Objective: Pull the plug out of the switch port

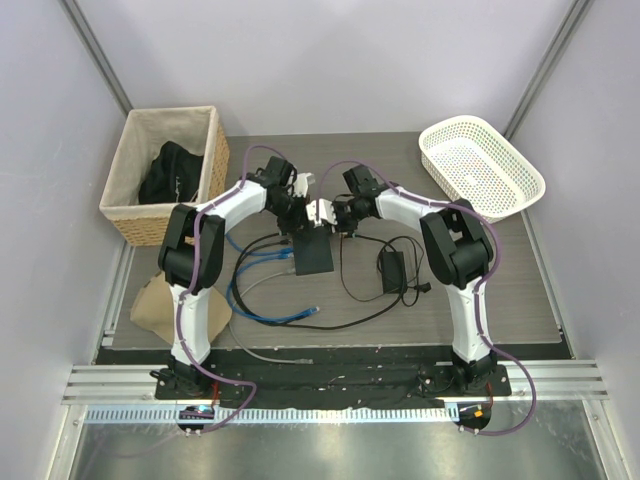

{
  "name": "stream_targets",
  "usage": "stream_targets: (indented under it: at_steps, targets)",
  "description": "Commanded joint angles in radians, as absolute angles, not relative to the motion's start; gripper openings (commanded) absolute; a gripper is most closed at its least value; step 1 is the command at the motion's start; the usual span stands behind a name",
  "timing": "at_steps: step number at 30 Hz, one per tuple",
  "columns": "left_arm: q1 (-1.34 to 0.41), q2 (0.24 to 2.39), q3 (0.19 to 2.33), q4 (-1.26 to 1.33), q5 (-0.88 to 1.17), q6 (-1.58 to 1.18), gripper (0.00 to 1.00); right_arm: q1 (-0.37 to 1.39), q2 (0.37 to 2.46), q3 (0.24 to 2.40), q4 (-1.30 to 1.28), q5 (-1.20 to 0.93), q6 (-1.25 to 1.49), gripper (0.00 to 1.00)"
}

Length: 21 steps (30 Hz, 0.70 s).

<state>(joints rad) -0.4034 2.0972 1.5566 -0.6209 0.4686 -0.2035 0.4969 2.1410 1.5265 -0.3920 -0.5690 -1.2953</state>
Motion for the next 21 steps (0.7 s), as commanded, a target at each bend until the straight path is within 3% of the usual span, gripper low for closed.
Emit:
stream_targets:
  at_steps: [1, 5, 18, 21]
  targets:
    - [-0.399, 2.218, 1.483, -0.693, 0.272, -0.137, 0.00, 0.512, 2.138, 1.525, -0.393, -0.580, -1.324, 0.36]
    - [-0.397, 2.204, 1.470, -0.687, 0.245, -0.137, 0.00, 0.517, 2.151, 1.532, -0.403, -0.571, -1.327, 0.32]
    - [-0.397, 2.210, 1.470, -0.687, 0.221, -0.132, 0.00, 0.517, 2.186, 1.575, -0.521, -0.546, -1.370, 0.02]
    - [-0.397, 2.215, 1.471, -0.689, 0.221, -0.129, 0.00, 0.517, 2.221, 1.641, -0.621, -0.542, -1.379, 0.02]
